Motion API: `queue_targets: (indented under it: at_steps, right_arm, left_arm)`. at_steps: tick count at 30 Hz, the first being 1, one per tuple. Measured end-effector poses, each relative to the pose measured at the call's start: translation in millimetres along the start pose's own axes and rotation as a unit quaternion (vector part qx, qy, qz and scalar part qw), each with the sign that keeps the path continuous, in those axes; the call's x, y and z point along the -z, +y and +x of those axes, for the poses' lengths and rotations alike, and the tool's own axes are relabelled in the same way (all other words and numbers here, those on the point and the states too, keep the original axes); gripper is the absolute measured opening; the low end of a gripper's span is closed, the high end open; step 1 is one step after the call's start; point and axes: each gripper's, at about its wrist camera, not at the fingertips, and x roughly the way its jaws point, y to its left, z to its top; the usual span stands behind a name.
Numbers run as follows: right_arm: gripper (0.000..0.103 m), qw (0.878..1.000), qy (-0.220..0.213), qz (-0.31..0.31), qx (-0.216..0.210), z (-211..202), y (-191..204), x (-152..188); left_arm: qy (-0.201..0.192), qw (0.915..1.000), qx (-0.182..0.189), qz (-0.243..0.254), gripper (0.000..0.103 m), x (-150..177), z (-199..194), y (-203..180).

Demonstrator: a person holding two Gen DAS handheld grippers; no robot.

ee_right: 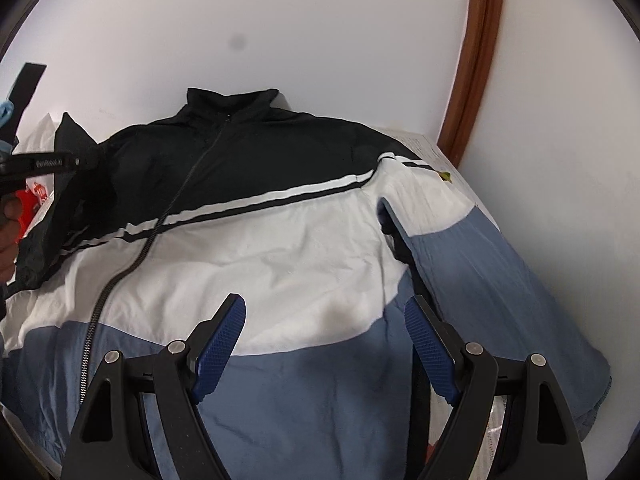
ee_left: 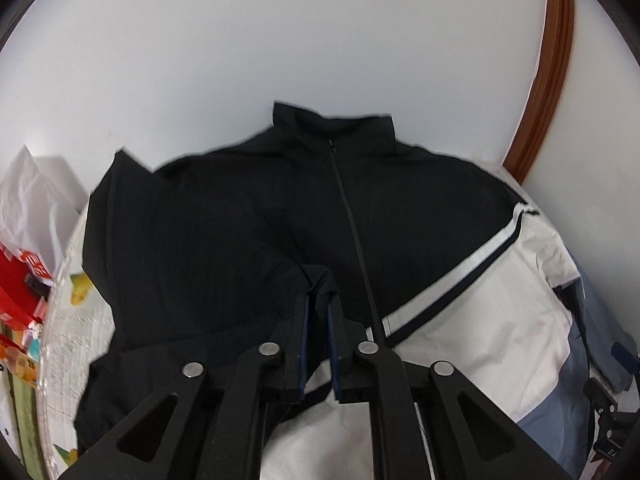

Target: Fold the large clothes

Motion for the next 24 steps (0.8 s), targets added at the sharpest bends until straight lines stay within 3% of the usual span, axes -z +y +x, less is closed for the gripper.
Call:
queue_targets:
  at_steps: [4, 10, 12, 15, 18, 24]
  right_arm:
    - [0.081, 1.000, -0.001, -0.009, -0.003, -2.0, 3.2, -0.2]
    - [0.081, 0.999, -0.013, -0.022, -0.026, -13.4, 25.2, -13.3]
    - [0.080, 0.998, -0.019, -0.032, -0.045, -15.6, 37.8, -20.5]
    - [0.068, 0.996, -0.027, -0.061, -0.063, -14.6, 67.2, -35.0]
    - [0.069, 0.990, -0.039, -0.088, -0.098, -8.3, 102.7, -51.9]
    - [0.073, 0.978, -0.046, -0.121, -0.163, 23.0, 170.0, -93.4]
  left_arm:
    - [0.017, 0.9995, 0.026, 0.002, 0.056, 9.1, -4.1, -3.1]
    - [-0.017, 0.9986, 0.048, 0.017, 0.068, 27.5, -50.5, 10.3]
    - [-0.030, 0.9987, 0.040, 0.012, 0.071, 34.6, -65.8, 24.6]
    - [-0.047, 0.9988, 0.008, -0.006, 0.077, 52.0, -87.9, 62.7]
    - [-0.041, 0.9984, -0.022, -0.032, 0.079, 71.1, -94.9, 104.3]
    - [-0.002, 0.9975, -0.035, -0.062, 0.079, 122.9, -88.3, 167.5]
